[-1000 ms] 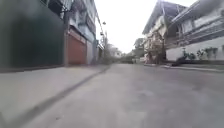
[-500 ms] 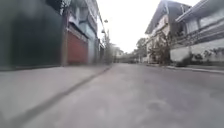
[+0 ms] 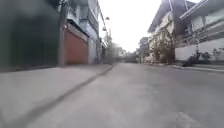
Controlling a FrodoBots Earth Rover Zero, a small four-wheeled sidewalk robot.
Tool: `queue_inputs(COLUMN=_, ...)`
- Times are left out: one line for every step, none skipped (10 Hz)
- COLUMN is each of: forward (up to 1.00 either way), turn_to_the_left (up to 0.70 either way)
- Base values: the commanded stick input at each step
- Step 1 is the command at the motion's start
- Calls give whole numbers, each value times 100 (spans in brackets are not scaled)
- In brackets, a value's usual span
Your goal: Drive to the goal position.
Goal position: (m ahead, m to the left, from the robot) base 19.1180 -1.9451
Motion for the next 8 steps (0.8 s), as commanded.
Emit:
queue_inputs(forward=100, turn_to_the_left=0)
queue_inputs(forward=100, turn_to_the_left=0)
queue_inputs(forward=100, turn_to_the_left=0)
queue_inputs(forward=100, turn_to_the_left=0)
queue_inputs(forward=100, turn_to_the_left=0)
queue_inputs(forward=100, turn_to_the_left=0)
queue_inputs(forward=100, turn_to_the_left=0)
queue_inputs(forward=100, turn_to_the_left=0)
